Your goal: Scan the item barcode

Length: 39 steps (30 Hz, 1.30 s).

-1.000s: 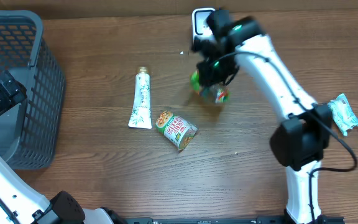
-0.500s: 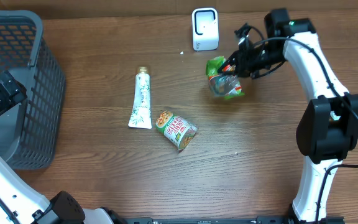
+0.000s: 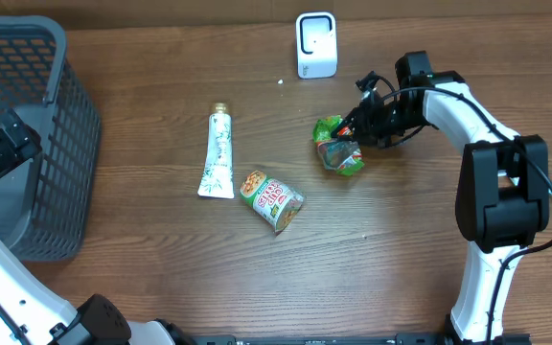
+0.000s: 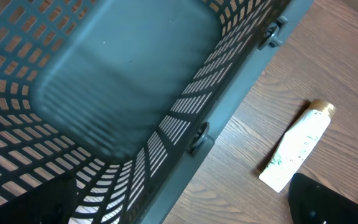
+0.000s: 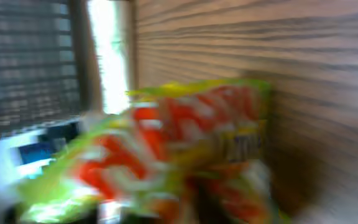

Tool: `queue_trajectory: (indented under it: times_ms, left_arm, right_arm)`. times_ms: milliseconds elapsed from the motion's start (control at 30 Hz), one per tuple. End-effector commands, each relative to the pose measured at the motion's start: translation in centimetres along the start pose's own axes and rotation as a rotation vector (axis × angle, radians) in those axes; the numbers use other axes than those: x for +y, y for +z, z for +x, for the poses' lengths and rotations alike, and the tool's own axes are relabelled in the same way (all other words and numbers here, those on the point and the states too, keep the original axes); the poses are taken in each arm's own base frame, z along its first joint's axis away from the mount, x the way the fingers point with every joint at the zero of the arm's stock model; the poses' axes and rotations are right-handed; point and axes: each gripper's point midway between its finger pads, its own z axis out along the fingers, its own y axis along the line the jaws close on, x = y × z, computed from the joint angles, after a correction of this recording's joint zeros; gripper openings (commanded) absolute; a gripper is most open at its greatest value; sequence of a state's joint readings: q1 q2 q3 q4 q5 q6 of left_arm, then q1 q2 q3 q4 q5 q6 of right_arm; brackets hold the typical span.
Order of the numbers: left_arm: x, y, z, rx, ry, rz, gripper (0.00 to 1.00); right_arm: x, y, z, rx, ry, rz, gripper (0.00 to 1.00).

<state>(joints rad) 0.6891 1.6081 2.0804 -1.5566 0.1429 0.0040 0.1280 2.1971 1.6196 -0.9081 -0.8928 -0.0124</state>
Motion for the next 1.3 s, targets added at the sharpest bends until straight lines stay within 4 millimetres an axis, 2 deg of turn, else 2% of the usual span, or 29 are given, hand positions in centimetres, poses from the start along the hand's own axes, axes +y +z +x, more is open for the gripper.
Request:
queue_trajectory:
  times_ms: [0,67,133,267,333,367,433,533,567,600,633,700,767,833,1000,1133,1267]
  left_arm:
    - [0.0,-0.1,-0.1,-0.005,0.014,0.003,0.99]
    - [0.0,-0.1,-0.1,-0.005,0.014,0.003,1.0]
    - [0.0,-0.1,-0.1,-0.005,0.014,0.003,1.0]
    - [0.0,-0.1,-0.1,-0.005,0.014,0.003,0.99]
    - [0.0,-0.1,-0.1,-0.005,0.014,0.003,1.0]
    - [0.0,-0.1,-0.1,-0.005,0.014,0.003,0.99]
    - [0.0,-0.1,-0.1,-0.005,0.013,0.003,1.0]
    - [0.0,-0.1,-0.1,-0.005,0.013,0.003,1.0]
    - [0.0,-0.1,-0.1,-0.005,0.014,0.003,1.0]
    - [0.0,-0.1,-0.1,-0.005,0.014,0.003,1.0]
    - [0.0,-0.1,-0.1,-0.005,0.014,0.003,1.0]
    - [0.0,-0.1,-0.1,-0.005,0.013,0.003,0.99]
    - [0.0,-0.1,-0.1,-0.005,0.013,0.003,1.0]
    - [0.0,-0.1,-0.1,-0.005,0.014,0.003,1.0]
    - [0.0,-0.1,-0.1,-0.005,0.013,0.003,0.99]
    - [0.0,-0.1,-0.1,-0.005,0.014,0.003,1.0]
    - [0.0,-0.1,-0.1,-0.005,0.013,0.003,1.0]
  right_arm:
    - [-4.8,-1.2,-0.6,-0.039,0.007,0.306,0.38]
    - [-7.3,-2.5,-1.2,-0.077,0.036,0.446,0.45]
    - [-8.8,-3.8,-1.8,-0.109,0.05,0.535,0.49]
    - [-9.9,-6.5,-3.4,-0.166,0.053,0.631,0.56]
    - [-9.4,-8.0,-4.5,-0.196,0.049,0.647,0.59]
    - [-8.3,-9.6,-5.7,-0.227,0.042,0.647,0.59]
    - [-6.6,-11.1,-6.7,-0.251,0.03,0.643,0.59]
    - [-2.9,-12.7,-7.2,-0.251,0.018,0.58,0.57]
    - [-0.2,-12.7,-6.8,-0.23,0.011,0.5,0.5]
    - [0.9,-12.5,-6.6,-0.217,0.009,0.462,0.41]
    - [1.9,-12.0,-6.0,-0.192,0.01,0.421,0.26]
    - [2.6,-10.9,-4.7,-0.136,0.029,0.395,0.16]
    - [2.4,-9.5,-3.3,-0.078,0.047,0.4,0.07]
    - [2.1,-8.3,-2.0,-0.025,0.07,0.402,0.04]
    - [0.3,-5.4,0.5,0.061,0.105,0.405,0.04]
    - [-2.1,-2.7,1.5,0.075,0.107,0.416,0.04]
    - [-8.5,-2.2,1.1,-0.034,0.173,0.624,0.04]
